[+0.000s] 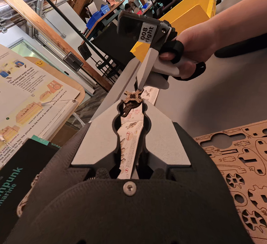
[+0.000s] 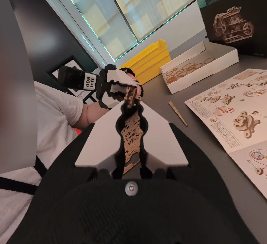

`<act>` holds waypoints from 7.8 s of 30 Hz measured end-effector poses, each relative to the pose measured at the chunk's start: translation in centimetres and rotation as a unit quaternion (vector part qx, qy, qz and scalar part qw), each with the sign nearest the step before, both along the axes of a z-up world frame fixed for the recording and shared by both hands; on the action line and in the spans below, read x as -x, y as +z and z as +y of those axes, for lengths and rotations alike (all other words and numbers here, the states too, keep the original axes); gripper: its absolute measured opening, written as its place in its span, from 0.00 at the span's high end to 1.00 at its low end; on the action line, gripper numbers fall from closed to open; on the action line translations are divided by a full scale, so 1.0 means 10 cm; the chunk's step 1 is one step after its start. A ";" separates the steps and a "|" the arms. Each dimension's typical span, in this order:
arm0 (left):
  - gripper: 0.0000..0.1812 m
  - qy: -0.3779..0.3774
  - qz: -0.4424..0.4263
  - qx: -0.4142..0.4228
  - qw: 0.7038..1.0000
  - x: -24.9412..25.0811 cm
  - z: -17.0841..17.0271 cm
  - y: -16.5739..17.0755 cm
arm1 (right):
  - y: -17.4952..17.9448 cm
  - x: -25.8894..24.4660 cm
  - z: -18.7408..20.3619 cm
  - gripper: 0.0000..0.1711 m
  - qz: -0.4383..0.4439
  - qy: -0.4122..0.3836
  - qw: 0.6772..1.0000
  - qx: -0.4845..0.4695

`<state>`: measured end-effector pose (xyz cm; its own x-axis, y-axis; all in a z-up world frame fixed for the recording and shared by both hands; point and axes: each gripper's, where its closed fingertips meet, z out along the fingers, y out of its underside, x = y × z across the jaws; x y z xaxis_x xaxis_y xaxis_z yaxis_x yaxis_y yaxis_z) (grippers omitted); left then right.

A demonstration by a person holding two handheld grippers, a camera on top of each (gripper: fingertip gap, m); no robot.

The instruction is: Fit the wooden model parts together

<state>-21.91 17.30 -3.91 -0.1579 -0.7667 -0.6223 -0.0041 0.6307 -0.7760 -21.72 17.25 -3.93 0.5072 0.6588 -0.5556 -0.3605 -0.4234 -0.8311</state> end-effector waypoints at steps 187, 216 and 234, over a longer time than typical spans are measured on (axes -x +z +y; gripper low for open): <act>0.84 -0.166 0.134 0.354 0.911 0.05 -0.34 0.03 | 0.12 0.17 -0.19 0.86 -0.134 0.018 0.982 -0.129; 0.84 -0.129 0.175 0.318 0.923 -0.01 -0.35 -0.19 | 0.19 0.38 -0.33 0.82 -0.144 0.058 0.972 -0.174; 0.84 -0.090 0.149 0.273 0.946 -0.05 -0.25 -0.18 | 0.12 0.39 -0.33 0.80 -0.156 0.066 0.972 -0.165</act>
